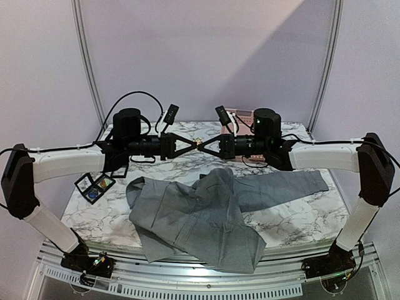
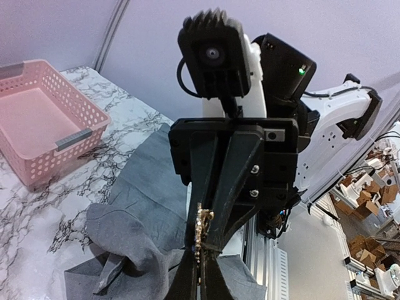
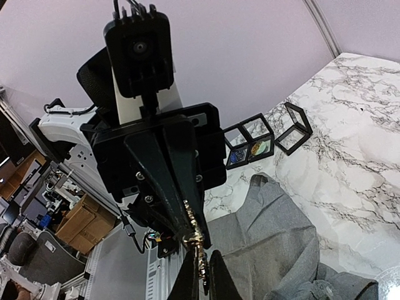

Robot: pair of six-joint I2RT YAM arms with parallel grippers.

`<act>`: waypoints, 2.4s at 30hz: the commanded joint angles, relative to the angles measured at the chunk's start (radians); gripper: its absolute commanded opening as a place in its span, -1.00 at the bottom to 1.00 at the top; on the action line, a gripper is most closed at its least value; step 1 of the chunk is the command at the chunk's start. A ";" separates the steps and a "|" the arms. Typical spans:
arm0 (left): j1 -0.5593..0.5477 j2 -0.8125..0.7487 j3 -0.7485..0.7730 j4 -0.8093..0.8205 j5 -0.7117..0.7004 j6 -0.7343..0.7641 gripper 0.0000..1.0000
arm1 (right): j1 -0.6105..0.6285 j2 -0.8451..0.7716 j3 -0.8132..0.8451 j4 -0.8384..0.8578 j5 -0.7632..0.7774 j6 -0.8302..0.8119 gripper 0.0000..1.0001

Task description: Remove the brooch from the garment

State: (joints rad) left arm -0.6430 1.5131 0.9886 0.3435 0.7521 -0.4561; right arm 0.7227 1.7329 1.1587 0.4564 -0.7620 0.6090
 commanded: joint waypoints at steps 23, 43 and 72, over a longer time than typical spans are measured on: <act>0.013 0.026 0.042 -0.038 0.104 -0.053 -1.00 | -0.077 0.005 -0.076 0.149 0.004 -0.038 -0.96; 0.017 0.046 0.050 -0.051 0.106 -0.063 -1.00 | -0.057 -0.021 -0.086 0.182 -0.036 -0.092 -0.78; 0.080 -0.017 0.103 -0.394 -0.198 0.167 -1.00 | -0.090 -0.224 -0.210 0.065 0.232 -0.190 0.05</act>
State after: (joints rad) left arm -0.6071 1.5475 1.0435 0.1322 0.7174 -0.4088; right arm 0.6659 1.5692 0.9688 0.6266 -0.6662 0.4702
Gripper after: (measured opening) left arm 0.026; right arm 0.520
